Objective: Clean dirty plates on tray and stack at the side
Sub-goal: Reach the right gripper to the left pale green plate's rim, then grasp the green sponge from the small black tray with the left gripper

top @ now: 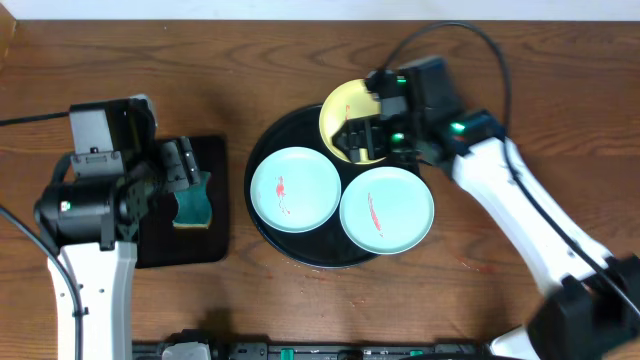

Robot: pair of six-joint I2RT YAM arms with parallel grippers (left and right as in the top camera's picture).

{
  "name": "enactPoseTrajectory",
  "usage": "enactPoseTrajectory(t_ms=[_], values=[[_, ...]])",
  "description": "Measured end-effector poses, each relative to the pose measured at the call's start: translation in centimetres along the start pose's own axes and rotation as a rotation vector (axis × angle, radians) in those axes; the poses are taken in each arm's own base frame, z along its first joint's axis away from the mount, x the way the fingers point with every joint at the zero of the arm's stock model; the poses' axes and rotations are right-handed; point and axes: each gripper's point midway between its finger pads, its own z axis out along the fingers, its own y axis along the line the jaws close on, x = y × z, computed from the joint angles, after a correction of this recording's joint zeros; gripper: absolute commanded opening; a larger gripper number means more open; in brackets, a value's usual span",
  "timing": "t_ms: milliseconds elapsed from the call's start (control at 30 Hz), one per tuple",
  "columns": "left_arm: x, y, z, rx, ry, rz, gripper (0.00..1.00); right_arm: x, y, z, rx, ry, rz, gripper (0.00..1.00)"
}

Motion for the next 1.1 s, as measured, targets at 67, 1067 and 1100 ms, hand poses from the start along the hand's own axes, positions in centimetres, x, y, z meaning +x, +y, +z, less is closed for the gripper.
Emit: enactPoseTrajectory(t_ms=[67, 1067, 1100], values=[[0.1, 0.1, 0.5, -0.007, 0.018, -0.014, 0.80, 0.9, -0.2, 1.7, 0.043, 0.088, 0.039, 0.81], [1.1, 2.8, 6.0, -0.092, 0.192, -0.098, 0.80, 6.7, -6.0, 13.7, 0.390, 0.400, 0.050, 0.11], [1.1, 2.9, 6.0, -0.092, 0.192, -0.099, 0.80, 6.8, -6.1, 13.9, 0.393, 0.402, 0.057, 0.08]])
